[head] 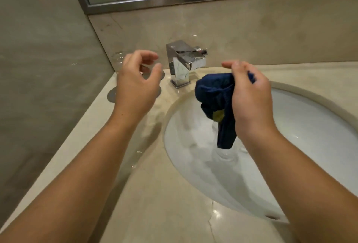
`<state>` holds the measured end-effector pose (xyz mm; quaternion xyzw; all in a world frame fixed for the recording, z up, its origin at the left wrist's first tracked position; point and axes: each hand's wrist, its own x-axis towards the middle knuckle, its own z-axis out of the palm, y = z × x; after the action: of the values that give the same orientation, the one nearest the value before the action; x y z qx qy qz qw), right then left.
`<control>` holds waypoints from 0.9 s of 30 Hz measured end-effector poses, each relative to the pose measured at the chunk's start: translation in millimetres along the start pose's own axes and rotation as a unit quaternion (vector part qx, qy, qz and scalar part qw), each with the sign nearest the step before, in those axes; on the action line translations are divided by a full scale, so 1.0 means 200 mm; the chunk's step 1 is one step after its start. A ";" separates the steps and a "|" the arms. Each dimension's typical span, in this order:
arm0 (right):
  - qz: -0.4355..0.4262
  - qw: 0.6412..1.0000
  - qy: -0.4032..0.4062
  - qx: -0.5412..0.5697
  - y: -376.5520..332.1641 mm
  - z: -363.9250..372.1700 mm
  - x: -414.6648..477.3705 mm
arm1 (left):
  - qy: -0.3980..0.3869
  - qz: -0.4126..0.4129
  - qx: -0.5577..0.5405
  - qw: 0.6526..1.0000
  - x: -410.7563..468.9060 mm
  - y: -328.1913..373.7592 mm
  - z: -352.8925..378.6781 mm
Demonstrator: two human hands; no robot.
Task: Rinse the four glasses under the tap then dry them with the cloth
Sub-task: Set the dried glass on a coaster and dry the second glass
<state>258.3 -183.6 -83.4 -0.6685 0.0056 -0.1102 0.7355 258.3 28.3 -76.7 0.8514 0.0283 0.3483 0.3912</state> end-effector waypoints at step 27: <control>0.233 0.967 0.000 0.101 0.15 -0.58 0.12 | -0.465 -0.169 0.257 0.830 -0.51 0.23 0.62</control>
<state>269.2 -299.2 -121.8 -0.5706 0.1499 0.0640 0.8049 248.1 -116.3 -160.1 0.9645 0.0748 -0.1800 0.1783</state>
